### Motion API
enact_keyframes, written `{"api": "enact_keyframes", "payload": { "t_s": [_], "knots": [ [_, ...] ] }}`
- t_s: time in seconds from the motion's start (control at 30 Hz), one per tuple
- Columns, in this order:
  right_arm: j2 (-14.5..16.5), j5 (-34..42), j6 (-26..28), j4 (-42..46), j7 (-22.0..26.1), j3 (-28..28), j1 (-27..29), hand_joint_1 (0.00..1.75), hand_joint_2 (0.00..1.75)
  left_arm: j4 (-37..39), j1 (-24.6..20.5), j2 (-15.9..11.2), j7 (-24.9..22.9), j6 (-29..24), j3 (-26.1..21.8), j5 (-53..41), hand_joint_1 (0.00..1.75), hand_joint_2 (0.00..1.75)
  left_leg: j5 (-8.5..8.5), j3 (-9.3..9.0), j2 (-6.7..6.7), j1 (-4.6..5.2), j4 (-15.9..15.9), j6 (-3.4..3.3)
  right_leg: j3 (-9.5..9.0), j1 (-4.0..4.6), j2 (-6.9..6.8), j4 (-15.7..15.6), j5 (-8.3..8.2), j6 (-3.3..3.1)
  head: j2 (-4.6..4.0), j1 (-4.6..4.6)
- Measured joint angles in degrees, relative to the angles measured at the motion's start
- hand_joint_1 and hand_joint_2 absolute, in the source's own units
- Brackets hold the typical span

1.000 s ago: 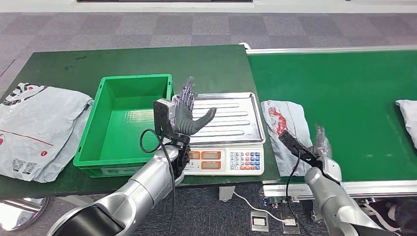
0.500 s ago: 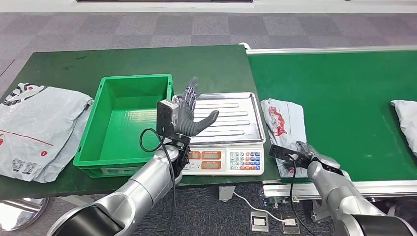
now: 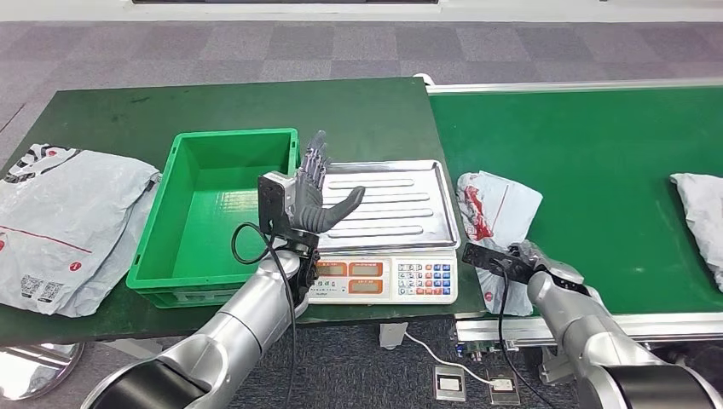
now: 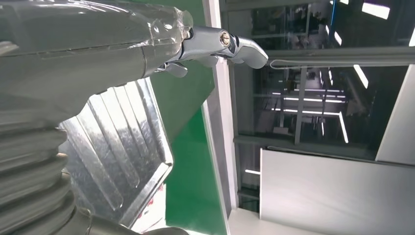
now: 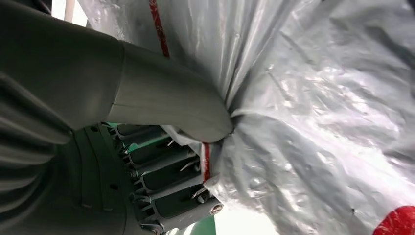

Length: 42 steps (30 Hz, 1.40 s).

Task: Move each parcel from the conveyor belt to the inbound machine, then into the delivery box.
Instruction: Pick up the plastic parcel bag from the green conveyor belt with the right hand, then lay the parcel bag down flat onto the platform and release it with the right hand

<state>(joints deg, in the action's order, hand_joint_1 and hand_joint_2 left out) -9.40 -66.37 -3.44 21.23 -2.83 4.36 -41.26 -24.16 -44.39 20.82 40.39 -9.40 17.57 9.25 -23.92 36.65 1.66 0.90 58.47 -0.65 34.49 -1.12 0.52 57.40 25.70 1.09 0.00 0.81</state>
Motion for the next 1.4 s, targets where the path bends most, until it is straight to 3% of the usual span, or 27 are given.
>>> {"api": "enact_keyframes", "payload": {
  "t_s": [0.33, 0.4, 0.53, 0.7, 0.77, 0.9, 1.07, 1.27, 1.4],
  "knots": [
    [0.57, 0.27, 2.34, -0.03, -0.49, 0.05, 0.0, 1.75, 1.75, -0.49, 0.38, -0.01, -0.01, -0.01, -1.66, -0.6, 0.0, 1.75, 0.0, 0.01, 0.03, 0.01, 0.0, 0.0, -0.01, -0.01, -0.03, -0.01, 0.0, 0.01, 0.0, 0.0],
    [0.73, 0.85, 7.17, 0.03, -1.01, 0.05, 0.02, 1.75, 1.75, -0.71, 0.52, -0.02, 0.0, -0.2, -2.07, -1.61, 0.0, 1.75, 0.0, 0.02, 0.03, 0.01, 0.0, 0.0, 0.0, -0.01, -0.03, 0.0, 0.0, 0.01, 0.0, 0.0],
    [1.06, 2.94, 22.29, 1.4, -0.47, 0.04, 0.26, 1.75, 1.75, -1.67, 1.08, -0.01, 0.0, -1.36, -3.27, -4.3, 0.0, 1.75, 0.0, 0.02, 0.03, 0.01, 0.0, 0.0, 0.01, -0.01, -0.02, 0.0, 0.0, 0.01, 0.0, 0.0],
    [1.08, 3.5, 24.77, 1.9, -0.01, 0.04, 0.36, 1.75, 1.75, -1.79, 1.15, 0.01, 0.0, -1.5, -3.44, -4.57, 0.0, 1.75, 0.0, 0.02, 0.03, 0.01, 0.0, 0.0, 0.02, -0.01, -0.02, 0.0, 0.0, 0.01, 0.0, 0.0],
    [1.08, 4.64, 28.49, 3.44, 0.83, 0.04, 0.53, 1.75, 1.75, -1.95, 1.27, -0.01, 0.0, -1.67, -3.65, -4.81, 0.0, 1.75, 0.0, 0.01, 0.02, 0.01, 0.0, 0.0, 0.02, -0.01, -0.02, 0.0, 0.0, 0.0, 0.0, 0.0],
    [0.94, 10.07, 43.01, 17.82, 10.58, -1.63, 5.47, 1.75, 1.75, -2.51, 1.51, 0.0, 0.0, -3.14, -4.24, -2.76, 0.0, 1.75, -0.01, 0.01, 0.0, 0.0, 0.0, 0.01, 0.05, -0.01, 0.01, -0.01, 0.01, 0.0, 0.0, 0.0],
    [2.26, 7.83, 43.57, 29.41, 20.1, -7.94, 9.99, 1.75, 1.75, -2.56, 1.52, 0.02, 0.0, -3.74, -4.24, -1.56, 0.0, 1.75, -0.01, 0.04, 0.01, 0.01, 0.0, 0.01, 0.05, -0.01, -0.01, -0.01, 0.01, 0.0, 0.0, 0.01],
    [3.62, 7.59, 43.63, 36.8, 22.32, -13.81, 12.53, 1.75, 1.75, -2.57, 1.51, 0.21, 0.0, -4.32, -4.21, -0.75, 0.0, 1.75, -0.01, 0.04, 0.11, 0.01, 0.0, 0.01, 0.04, -0.02, -0.1, -0.02, 0.02, 0.0, 0.0, 0.0],
    [5.08, 5.6, 43.63, 41.05, 26.5, -16.49, 13.8, 1.75, 1.75, -2.57, 1.49, 0.29, 0.0, -4.5, -3.9, 0.55, 0.0, 1.75, -0.01, 0.04, 0.07, 0.01, 0.0, 0.01, 0.05, -0.02, -0.06, -0.02, 0.02, 0.0, 0.0, 0.0]
  ]
}}
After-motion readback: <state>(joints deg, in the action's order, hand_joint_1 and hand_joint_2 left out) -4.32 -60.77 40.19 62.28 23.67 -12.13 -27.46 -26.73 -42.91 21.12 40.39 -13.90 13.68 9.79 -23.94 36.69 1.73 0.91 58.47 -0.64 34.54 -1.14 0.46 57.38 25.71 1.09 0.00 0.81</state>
